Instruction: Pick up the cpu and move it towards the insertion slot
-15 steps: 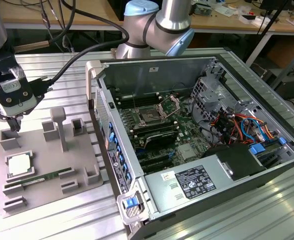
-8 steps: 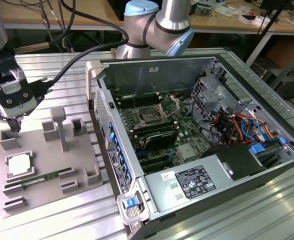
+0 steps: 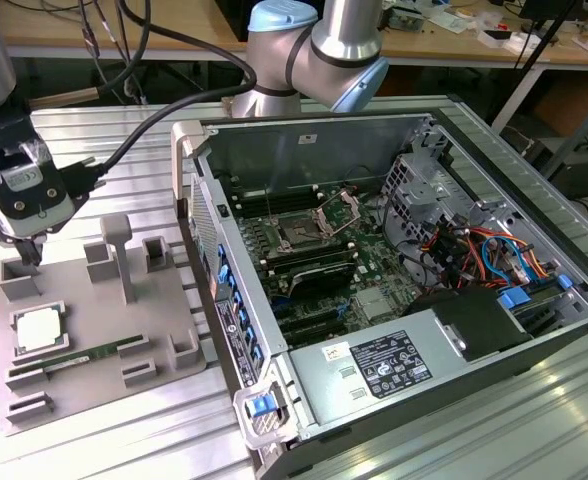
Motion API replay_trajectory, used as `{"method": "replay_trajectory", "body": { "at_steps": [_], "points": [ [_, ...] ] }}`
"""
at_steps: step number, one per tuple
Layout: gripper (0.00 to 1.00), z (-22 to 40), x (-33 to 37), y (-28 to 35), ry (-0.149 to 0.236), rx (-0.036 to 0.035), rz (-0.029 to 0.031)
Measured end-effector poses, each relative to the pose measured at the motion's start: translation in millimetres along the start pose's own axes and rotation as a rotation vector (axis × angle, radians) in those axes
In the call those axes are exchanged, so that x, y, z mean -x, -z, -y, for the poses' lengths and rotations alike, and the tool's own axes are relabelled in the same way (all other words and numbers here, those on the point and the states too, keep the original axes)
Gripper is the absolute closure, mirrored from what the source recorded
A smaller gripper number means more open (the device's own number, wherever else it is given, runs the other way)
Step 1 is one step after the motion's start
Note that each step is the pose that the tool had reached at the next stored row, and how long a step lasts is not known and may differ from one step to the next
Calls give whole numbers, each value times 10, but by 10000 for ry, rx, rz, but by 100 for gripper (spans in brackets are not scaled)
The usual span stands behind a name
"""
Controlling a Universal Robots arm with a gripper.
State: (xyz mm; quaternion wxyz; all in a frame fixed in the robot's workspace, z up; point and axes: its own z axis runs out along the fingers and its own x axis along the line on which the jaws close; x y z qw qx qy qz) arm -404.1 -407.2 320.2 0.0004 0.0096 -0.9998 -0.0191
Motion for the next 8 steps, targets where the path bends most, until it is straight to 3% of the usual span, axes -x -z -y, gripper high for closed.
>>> {"method": "replay_trajectory", "body": {
  "at_steps": [8],
  "points": [
    [89, 0, -2, -16, 0, 0, -1]
  ]
}}
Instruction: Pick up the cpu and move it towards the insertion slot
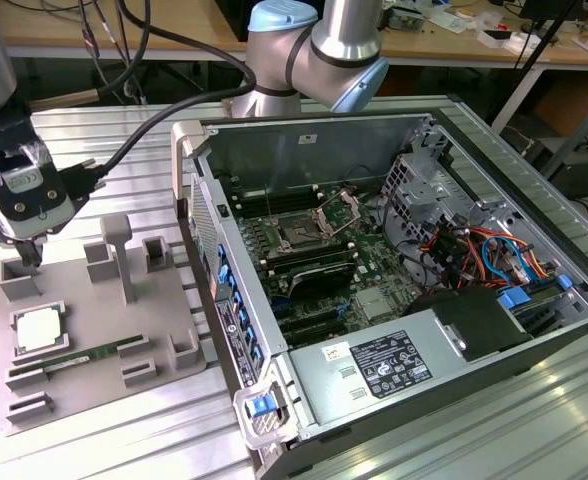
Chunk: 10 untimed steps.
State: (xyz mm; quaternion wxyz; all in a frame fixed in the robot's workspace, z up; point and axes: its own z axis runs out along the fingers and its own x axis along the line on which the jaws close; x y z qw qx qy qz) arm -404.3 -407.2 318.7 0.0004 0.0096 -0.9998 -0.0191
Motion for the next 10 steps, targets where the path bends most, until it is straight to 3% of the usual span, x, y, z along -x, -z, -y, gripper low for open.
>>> {"method": "replay_trajectory", "body": {
  "at_steps": [10],
  "points": [
    [89, 1, -4, -32, 0, 0, 0]
  ]
}}
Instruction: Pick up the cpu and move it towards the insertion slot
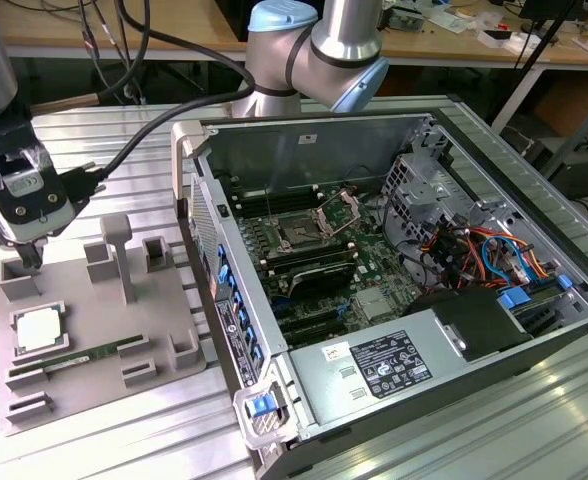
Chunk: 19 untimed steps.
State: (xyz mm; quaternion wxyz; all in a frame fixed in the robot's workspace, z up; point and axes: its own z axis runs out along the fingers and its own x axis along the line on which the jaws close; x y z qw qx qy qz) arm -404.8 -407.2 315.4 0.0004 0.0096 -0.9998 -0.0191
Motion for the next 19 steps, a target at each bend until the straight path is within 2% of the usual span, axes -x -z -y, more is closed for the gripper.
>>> {"method": "replay_trajectory", "body": {
  "at_steps": [19],
  "points": [
    [89, 2, -9, -63, 0, 0, 0]
  ]
}}
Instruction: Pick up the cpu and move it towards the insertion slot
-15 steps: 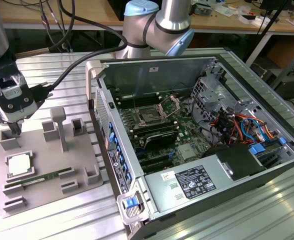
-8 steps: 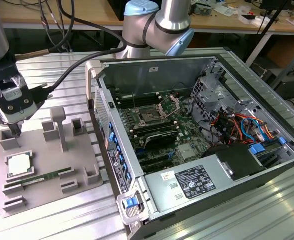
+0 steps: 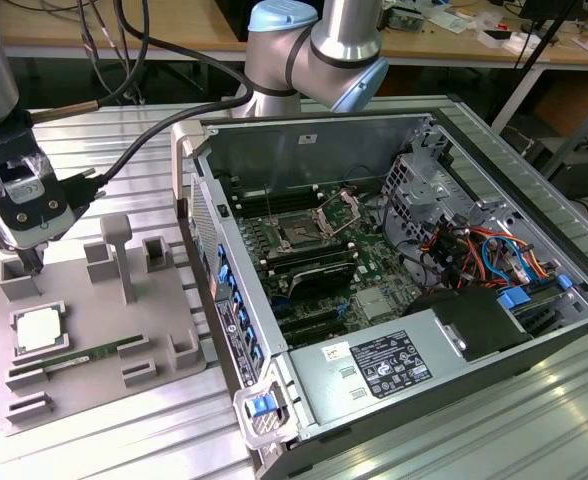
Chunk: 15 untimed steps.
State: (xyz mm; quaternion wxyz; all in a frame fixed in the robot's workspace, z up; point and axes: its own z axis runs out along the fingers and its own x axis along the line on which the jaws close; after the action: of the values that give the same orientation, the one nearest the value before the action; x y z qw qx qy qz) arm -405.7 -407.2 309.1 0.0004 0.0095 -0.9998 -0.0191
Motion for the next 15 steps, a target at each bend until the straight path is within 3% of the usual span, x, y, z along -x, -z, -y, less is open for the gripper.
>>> {"method": "replay_trajectory", "body": {
  "at_steps": [15],
  "points": [
    [89, 1, -6, -43, 0, 0, 0]
  ]
}}
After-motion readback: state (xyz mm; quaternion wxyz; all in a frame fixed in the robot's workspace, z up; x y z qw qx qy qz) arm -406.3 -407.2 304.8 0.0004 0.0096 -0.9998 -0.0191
